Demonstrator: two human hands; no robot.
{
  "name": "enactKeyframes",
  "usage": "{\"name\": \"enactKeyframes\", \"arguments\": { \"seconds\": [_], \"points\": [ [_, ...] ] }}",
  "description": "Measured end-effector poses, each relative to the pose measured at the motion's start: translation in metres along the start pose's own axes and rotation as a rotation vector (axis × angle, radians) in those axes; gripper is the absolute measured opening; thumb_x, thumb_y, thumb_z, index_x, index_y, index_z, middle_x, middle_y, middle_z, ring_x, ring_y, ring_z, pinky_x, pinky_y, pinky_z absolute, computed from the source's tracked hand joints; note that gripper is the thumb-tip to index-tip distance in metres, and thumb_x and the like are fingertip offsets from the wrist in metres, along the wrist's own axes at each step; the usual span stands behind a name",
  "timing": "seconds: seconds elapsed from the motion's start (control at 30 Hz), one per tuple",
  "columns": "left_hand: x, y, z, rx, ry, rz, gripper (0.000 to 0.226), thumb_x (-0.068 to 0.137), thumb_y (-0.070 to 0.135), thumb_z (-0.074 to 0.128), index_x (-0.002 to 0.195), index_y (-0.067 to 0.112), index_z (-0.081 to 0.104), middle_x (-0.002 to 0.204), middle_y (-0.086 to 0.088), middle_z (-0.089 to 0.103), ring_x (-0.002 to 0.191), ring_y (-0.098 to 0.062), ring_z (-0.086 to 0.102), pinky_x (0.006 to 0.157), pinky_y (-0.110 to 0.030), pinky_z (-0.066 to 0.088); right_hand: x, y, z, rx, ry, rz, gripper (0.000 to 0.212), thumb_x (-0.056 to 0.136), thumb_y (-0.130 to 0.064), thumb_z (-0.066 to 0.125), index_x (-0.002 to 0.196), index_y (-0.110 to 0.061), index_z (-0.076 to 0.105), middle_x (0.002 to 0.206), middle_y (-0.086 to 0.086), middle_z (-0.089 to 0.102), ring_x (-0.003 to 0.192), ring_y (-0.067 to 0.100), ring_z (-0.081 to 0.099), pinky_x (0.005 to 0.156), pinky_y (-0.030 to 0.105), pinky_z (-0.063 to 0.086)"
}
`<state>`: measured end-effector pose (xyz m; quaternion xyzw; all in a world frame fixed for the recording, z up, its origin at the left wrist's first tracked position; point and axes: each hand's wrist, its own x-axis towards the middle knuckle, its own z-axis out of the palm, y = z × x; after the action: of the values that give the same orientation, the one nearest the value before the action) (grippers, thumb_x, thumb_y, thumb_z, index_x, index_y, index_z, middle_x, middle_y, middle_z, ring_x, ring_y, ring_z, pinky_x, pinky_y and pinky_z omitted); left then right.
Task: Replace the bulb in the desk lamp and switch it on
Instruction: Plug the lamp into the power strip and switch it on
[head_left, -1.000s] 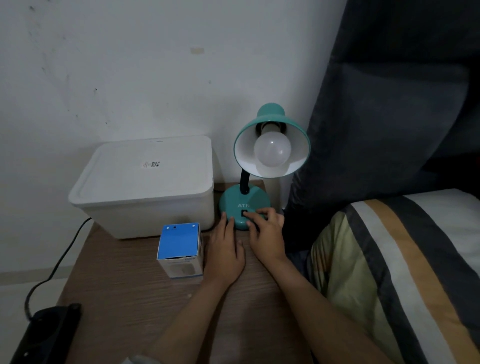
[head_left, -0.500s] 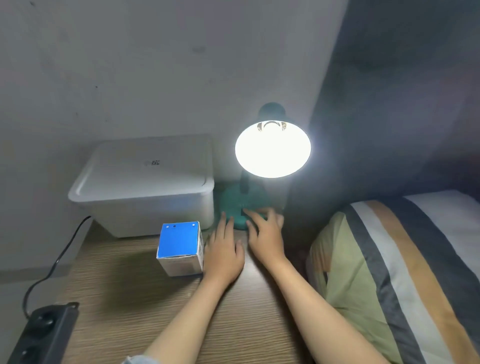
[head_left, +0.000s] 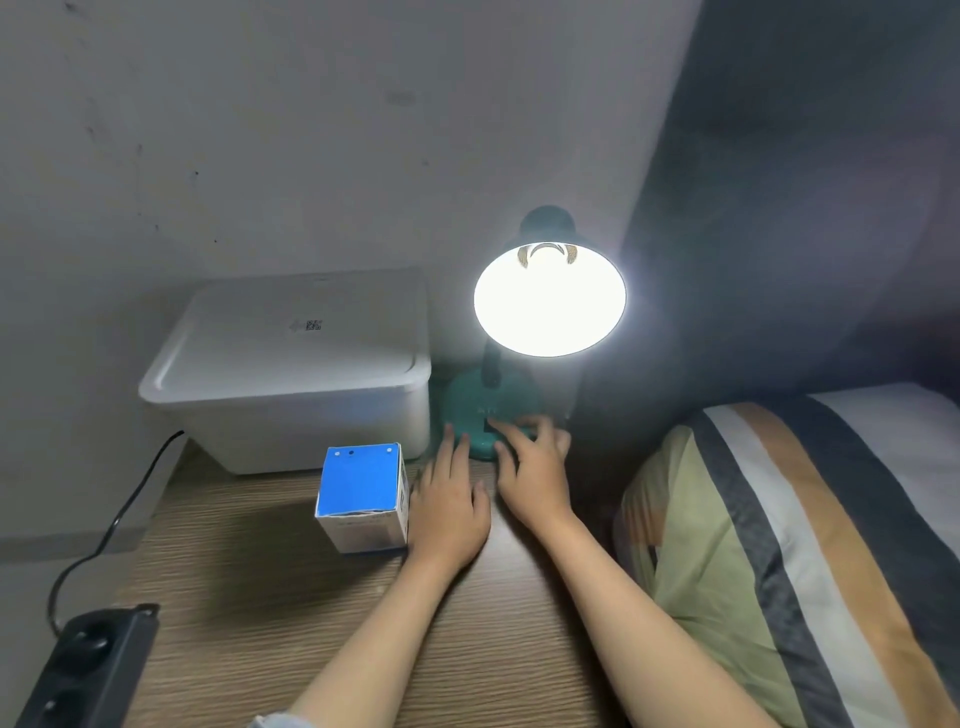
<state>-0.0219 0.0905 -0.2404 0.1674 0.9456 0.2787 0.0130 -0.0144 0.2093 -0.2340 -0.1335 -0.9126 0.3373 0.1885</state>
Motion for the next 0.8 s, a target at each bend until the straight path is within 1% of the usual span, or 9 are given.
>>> {"name": "enactKeyframes", "arguments": {
  "seconds": [0.17,0.33,0.4,0.47,0.53,0.57,0.67,0.8],
  "points": [
    [0.001,0.0,0.001,-0.004,0.005,0.003,0.062,0.089,0.023,0.047,0.146,0.018,0.024,0.16,0.0,0.011,0.141,-0.024,0.028,0.112,-0.038,0.029,0.001,0.0,0.0,-0.001,0.001,0.003,0.032,0.092,-0.018,0.053,0.12,-0.029,0.063,0.114,0.011,0.048,0.108,0.025,0.033,0.093,0.021,0.026],
    [0.0,-0.001,0.001,0.004,0.017,0.014,0.062,0.089,0.023,0.047,0.146,0.018,0.024,0.16,0.001,0.011,0.141,-0.024,0.028,0.112,-0.037,0.029,0.0,-0.001,0.0,-0.006,-0.012,0.008,0.032,0.092,-0.017,0.053,0.121,-0.028,0.062,0.116,0.012,0.047,0.111,0.027,0.033,0.095,0.028,0.033],
    [0.001,-0.001,0.002,0.004,0.02,0.016,0.062,0.089,0.023,0.047,0.146,0.018,0.023,0.16,0.001,0.01,0.141,-0.024,0.029,0.111,-0.037,0.029,0.001,-0.001,0.0,-0.011,-0.016,0.01,0.032,0.092,-0.017,0.052,0.121,-0.028,0.062,0.118,0.012,0.047,0.112,0.027,0.032,0.095,0.029,0.034],
    [0.001,-0.002,0.002,-0.004,0.03,0.031,0.062,0.088,0.023,0.047,0.146,0.016,0.026,0.16,-0.002,0.013,0.14,-0.025,0.031,0.111,-0.038,0.031,0.001,0.0,0.001,-0.022,-0.017,0.017,0.033,0.091,-0.016,0.052,0.12,-0.027,0.062,0.118,0.013,0.046,0.11,0.029,0.033,0.096,0.031,0.035],
    [0.001,-0.005,0.005,-0.048,0.05,0.075,0.061,0.085,0.021,0.046,0.143,0.009,0.031,0.158,-0.009,0.02,0.138,-0.029,0.034,0.112,-0.039,0.032,0.003,0.0,0.005,-0.06,0.001,-0.003,0.034,0.089,-0.014,0.053,0.12,-0.026,0.062,0.117,0.015,0.045,0.106,0.033,0.036,0.099,0.038,0.036],
    [0.001,-0.007,0.007,-0.084,0.065,0.091,0.062,0.083,0.02,0.046,0.142,0.006,0.033,0.156,-0.012,0.023,0.138,-0.03,0.035,0.112,-0.039,0.032,0.004,-0.002,0.005,-0.076,-0.016,0.002,0.035,0.089,-0.014,0.053,0.121,-0.025,0.061,0.117,0.016,0.044,0.106,0.034,0.036,0.101,0.038,0.035],
    [0.005,-0.013,0.01,-0.122,0.077,0.095,0.06,0.084,0.016,0.049,0.141,0.004,0.034,0.155,-0.016,0.025,0.137,-0.03,0.036,0.11,-0.043,0.036,0.014,-0.004,0.0,-0.084,-0.111,0.049,0.038,0.088,-0.014,0.051,0.125,-0.025,0.058,0.122,0.016,0.04,0.111,0.033,0.032,0.103,0.03,0.028],
    [0.004,-0.008,0.011,-0.047,0.027,0.095,0.062,0.082,0.01,0.054,0.14,0.001,0.035,0.154,-0.02,0.025,0.134,-0.035,0.038,0.109,-0.044,0.037,0.014,-0.007,-0.011,-0.065,-0.202,0.093,0.039,0.091,-0.017,0.051,0.128,-0.028,0.055,0.124,0.012,0.038,0.112,0.028,0.031,0.106,0.027,0.026]
  ]
}}
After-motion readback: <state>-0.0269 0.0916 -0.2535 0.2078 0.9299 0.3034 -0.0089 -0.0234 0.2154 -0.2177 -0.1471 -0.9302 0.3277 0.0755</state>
